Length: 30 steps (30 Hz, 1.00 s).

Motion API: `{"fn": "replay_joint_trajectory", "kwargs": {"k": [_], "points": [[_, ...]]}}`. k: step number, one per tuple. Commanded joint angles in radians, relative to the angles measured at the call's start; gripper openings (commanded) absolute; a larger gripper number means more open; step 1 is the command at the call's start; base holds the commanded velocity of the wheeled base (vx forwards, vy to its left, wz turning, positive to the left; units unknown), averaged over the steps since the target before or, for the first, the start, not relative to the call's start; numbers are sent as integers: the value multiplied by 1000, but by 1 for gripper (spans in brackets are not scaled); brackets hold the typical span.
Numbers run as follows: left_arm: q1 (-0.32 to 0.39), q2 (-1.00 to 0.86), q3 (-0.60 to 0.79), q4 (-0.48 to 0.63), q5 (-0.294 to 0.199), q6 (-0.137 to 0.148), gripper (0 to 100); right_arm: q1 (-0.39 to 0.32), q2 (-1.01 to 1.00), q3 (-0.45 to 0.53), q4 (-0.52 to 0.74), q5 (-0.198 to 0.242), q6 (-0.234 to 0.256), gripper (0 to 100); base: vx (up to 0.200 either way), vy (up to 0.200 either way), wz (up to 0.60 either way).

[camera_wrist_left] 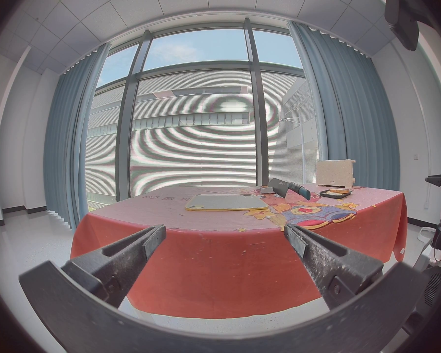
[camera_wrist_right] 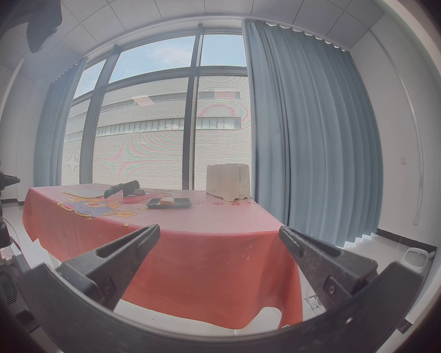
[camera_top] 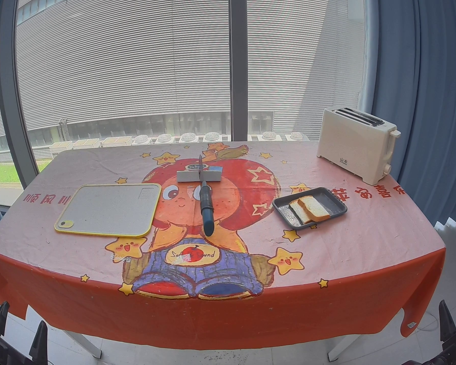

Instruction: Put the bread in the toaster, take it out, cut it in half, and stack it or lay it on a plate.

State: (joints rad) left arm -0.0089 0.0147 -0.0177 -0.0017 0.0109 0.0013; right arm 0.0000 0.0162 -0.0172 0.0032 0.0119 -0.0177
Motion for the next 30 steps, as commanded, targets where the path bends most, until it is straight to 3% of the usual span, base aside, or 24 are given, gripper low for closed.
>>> {"fn": "replay_joint_trajectory", "kwargs": {"k": [1,30], "points": [[0,-15,18,0,0,0,100,0,-15,16,0,0,-1,100,0,0,0],[0,-15,18,0,0,0,100,0,-15,16,0,0,-1,100,0,0,0]]}}
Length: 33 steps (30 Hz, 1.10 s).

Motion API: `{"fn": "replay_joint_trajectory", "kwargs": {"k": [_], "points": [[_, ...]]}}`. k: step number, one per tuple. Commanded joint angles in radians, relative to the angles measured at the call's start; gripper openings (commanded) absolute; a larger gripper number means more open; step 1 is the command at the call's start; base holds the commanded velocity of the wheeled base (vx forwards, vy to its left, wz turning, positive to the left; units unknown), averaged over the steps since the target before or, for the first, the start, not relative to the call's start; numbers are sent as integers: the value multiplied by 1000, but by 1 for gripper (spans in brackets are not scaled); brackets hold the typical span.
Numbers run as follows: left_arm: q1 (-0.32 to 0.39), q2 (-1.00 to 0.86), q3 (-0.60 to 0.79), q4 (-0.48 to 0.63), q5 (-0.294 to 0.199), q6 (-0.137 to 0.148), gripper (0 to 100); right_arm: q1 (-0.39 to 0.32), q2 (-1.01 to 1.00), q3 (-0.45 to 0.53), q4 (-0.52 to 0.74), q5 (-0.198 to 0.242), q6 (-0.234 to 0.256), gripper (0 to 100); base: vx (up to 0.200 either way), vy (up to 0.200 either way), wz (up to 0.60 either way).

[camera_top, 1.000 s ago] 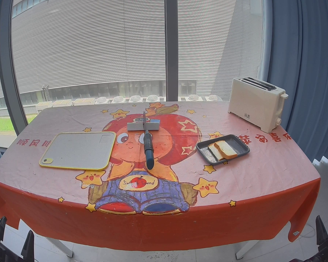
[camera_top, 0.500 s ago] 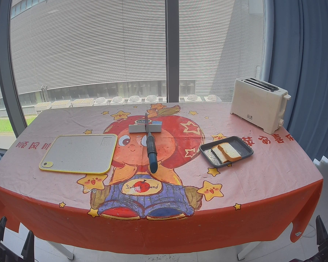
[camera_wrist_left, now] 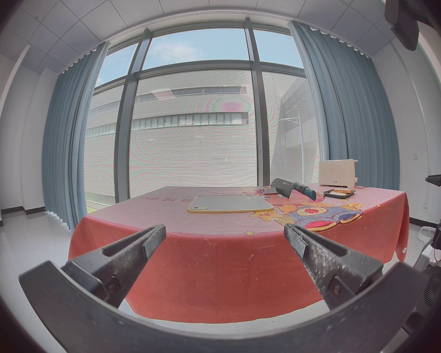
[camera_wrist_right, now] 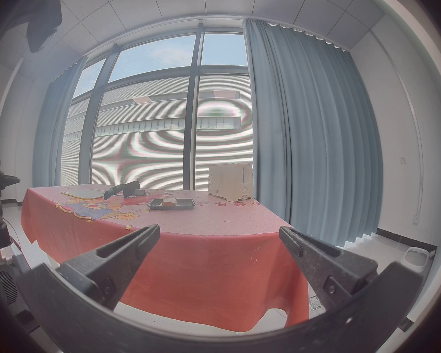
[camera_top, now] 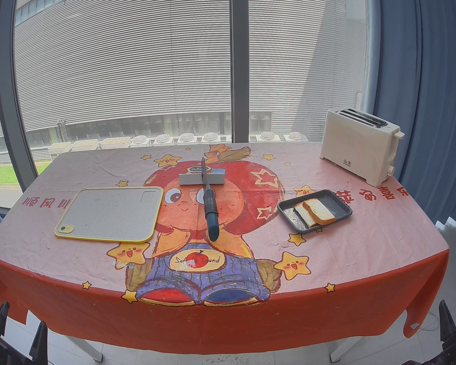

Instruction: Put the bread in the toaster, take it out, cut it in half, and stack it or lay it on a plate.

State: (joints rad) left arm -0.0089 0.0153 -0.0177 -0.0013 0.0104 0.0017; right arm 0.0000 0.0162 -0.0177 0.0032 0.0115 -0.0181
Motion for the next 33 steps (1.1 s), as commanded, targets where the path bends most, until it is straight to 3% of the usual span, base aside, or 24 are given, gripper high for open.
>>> {"fn": "replay_joint_trajectory", "kwargs": {"k": [1,33], "points": [[0,-15,18,0,0,0,100,0,-15,16,0,1,0,100,0,0,0],[1,-15,18,0,-3,-5,100,0,-15,16,0,-1,1,100,0,0,0]]}}
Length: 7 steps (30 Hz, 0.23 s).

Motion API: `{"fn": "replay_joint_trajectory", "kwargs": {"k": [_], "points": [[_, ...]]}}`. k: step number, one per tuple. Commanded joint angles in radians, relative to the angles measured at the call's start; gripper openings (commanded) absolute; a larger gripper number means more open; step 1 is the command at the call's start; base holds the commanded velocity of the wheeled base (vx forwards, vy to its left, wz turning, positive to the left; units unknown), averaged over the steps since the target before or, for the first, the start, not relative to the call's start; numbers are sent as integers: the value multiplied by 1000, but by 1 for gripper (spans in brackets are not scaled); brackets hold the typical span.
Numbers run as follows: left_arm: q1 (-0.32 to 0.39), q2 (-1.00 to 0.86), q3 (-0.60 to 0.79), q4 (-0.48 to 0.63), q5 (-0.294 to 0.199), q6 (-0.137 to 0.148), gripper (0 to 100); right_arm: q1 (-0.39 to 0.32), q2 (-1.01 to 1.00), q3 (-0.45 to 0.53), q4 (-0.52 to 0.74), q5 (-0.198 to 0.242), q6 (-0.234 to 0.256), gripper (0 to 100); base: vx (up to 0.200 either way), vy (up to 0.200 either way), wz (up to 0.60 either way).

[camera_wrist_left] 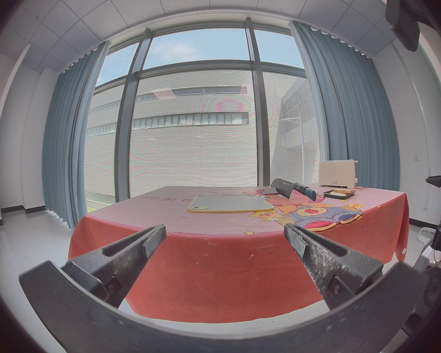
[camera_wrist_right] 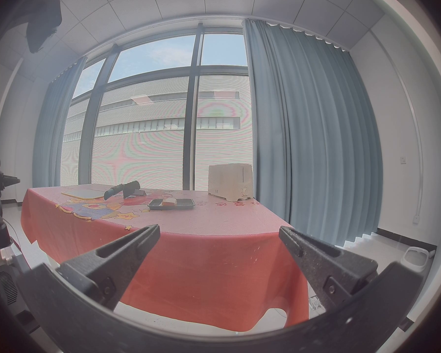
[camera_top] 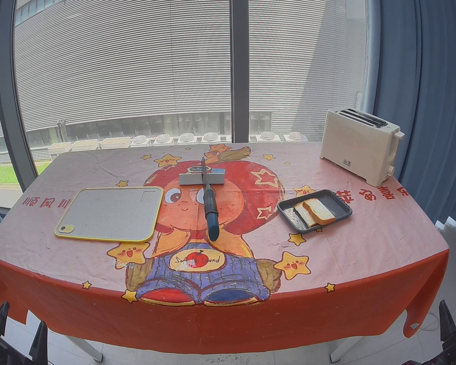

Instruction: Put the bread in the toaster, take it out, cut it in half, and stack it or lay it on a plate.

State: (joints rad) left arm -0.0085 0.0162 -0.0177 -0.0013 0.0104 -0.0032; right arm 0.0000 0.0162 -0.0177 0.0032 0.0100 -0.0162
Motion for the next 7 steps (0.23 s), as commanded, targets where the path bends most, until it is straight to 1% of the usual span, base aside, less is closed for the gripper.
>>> {"fn": "replay_joint_trajectory", "kwargs": {"k": [1,7], "points": [[1,-16,18,0,-1,0,100,0,-16,16,0,1,-1,100,0,0,0],[1,-16,18,0,-4,2,100,0,-15,16,0,1,-1,100,0,0,0]]}}
